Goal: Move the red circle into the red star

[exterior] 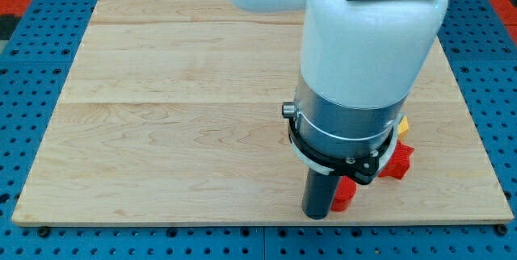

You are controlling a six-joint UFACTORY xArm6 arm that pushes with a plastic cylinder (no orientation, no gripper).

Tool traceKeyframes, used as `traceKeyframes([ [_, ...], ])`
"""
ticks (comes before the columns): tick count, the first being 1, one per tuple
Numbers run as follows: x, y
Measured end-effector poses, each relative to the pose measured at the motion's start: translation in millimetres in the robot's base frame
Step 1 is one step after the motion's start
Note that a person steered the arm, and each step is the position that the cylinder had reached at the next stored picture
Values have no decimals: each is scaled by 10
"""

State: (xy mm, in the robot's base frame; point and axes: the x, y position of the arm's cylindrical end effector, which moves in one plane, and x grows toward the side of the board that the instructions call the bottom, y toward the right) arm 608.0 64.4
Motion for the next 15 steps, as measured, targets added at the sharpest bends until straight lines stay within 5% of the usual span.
traceKeyframes([
  [7, -148, -115],
  [15, 97, 1020],
])
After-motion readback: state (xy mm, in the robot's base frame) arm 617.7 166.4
